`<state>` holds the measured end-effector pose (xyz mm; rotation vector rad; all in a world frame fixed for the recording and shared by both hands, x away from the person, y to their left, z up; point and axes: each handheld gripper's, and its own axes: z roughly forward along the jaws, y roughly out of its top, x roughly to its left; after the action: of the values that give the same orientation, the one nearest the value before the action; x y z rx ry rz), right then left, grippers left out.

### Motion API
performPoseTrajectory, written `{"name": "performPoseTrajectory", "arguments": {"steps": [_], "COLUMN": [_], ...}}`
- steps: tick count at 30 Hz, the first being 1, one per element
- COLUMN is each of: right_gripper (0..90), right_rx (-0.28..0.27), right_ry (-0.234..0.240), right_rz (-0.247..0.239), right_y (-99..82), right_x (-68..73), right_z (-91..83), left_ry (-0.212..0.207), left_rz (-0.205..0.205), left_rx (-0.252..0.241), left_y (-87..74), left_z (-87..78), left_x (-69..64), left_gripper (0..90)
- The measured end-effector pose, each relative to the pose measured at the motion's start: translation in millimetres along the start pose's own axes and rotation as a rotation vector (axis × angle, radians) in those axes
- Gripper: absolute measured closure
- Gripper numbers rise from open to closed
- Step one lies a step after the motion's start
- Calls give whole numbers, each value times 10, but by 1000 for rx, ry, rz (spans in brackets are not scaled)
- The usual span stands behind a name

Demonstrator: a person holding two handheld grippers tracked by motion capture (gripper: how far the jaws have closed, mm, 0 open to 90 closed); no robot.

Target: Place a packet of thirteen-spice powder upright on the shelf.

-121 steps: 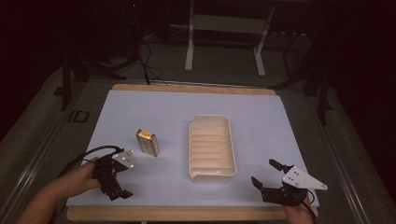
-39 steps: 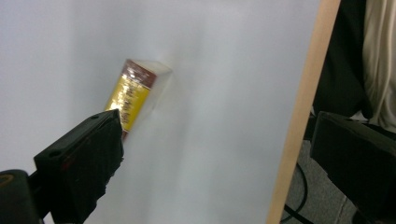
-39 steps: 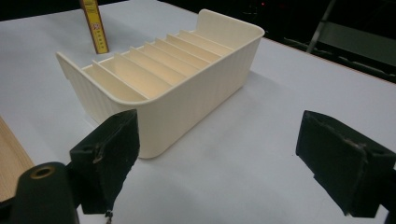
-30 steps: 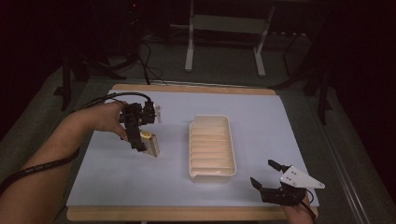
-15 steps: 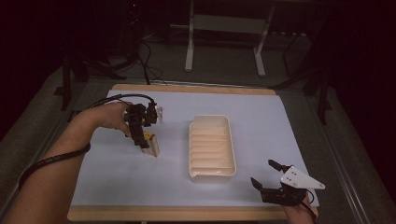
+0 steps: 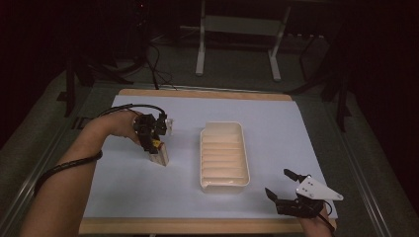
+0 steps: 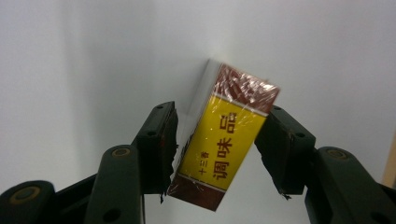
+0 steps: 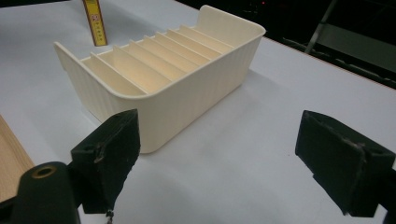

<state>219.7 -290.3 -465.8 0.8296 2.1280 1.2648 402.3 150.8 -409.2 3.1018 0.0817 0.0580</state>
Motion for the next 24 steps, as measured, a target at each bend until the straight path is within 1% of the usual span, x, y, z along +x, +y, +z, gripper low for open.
{"name": "performPoseTrajectory", "arguments": {"steps": [2, 3, 5, 6, 8, 10, 15, 16, 19, 21, 22, 23, 24], "right_gripper": [140, 140, 141, 141, 141, 141, 141, 141, 142, 142, 142, 142, 142], "right_rx": [0, 1, 1, 2, 3, 2, 3, 2, 2, 3, 2, 2, 1], "right_ry": [0, 0, 1, 1, 0, 1, 0, 0, 1, 1, 1, 0, 0], "right_rz": [-1, -1, -2, -3, -6, -7, -7, -7, -7, -6, -6, -7, -7], "right_y": [0, -1, -1, 0, 0, 1, 2, 3, 3, 3, 3, 3, 3], "right_x": [0, -1, 0, 0, 1, 1, 3, 4, 2, 0, 0, -1, -2], "right_z": [0, 1, 3, 3, 2, 1, 2, 1, 1, 1, 1, 1, 0], "left_ry": [-4, -1, -1, 10, 3, -9, -21, -20, -7, -17, -13, -24, -27], "left_rz": [0, 5, 12, 17, 20, 16, -1, 1, -10, -17, -19, -33, -37], "left_rx": [9, 15, 10, 8, -2, -9, -19, -23, -28, -23, -23, -22, -19], "left_y": [0, 0, -1, 1, 6, 9, 4, 7, 19, 30, 38, 48, 58], "left_z": [33, 49, 64, 66, 58, 56, 46, 35, -12, -46, -62, -78, -91], "left_x": [5, 9, 7, 4, 7, 5, 18, 22, 20, 26, 22, 17, 13], "left_gripper": [542, 544, 575, 592, 646, 667, 673, 674, 676, 676, 676, 676, 676]}}
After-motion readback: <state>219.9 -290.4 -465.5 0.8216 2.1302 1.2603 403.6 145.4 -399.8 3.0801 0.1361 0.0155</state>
